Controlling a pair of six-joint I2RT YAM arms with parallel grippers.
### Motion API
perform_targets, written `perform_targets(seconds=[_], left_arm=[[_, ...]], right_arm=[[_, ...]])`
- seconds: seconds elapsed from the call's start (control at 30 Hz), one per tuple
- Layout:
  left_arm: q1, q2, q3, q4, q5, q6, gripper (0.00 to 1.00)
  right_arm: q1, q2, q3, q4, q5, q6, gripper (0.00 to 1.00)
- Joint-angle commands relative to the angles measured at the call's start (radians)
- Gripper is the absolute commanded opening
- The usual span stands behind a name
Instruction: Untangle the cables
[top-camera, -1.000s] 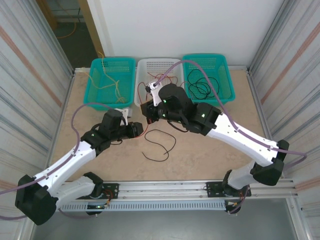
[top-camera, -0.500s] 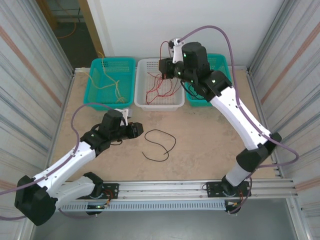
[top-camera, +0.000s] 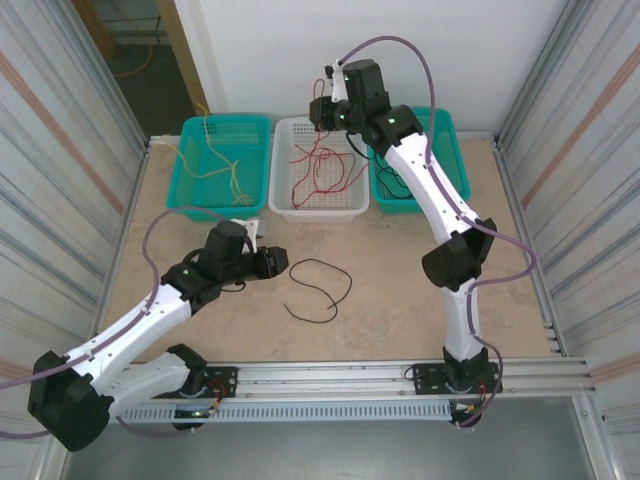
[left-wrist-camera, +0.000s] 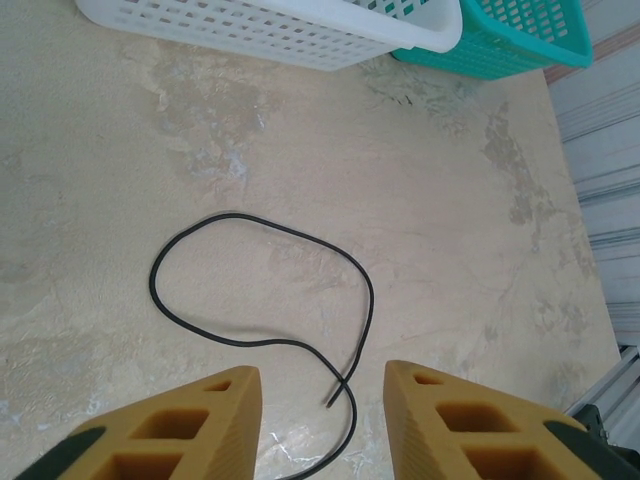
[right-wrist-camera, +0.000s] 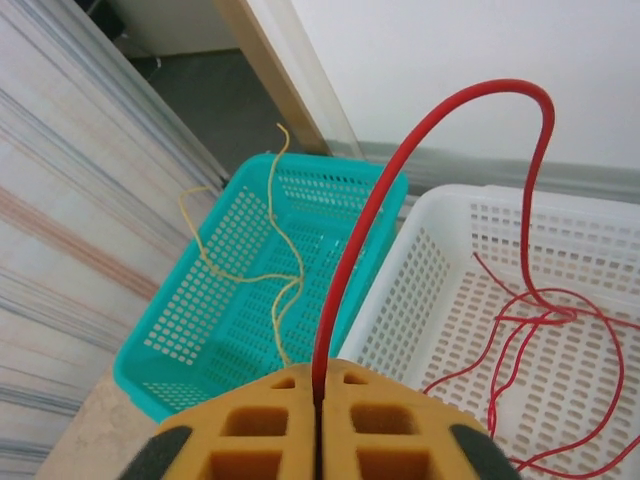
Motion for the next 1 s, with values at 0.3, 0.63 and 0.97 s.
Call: perform_targets(seconds=[0.3,0.63,0.97], left_arm=[[-0.008,-0.001,0.016,-0.028,-0.04,-0.016,0.54],[-0.029,0.103,0.011,-0.001,-0.022,-0.005,0.54],[-0.084,0.283,0.033,0.05,-0.022,0.024,0.56]], right_arm=[[-0.006,-0.058,-0.085,-0.079,-0.021,0.007,0.48],[0.002,-0.387,-0.576,0.048,0.18,0.069,0.49],[0.046,-0.635,-0.972,0.085,0.185,0.101,0.49]])
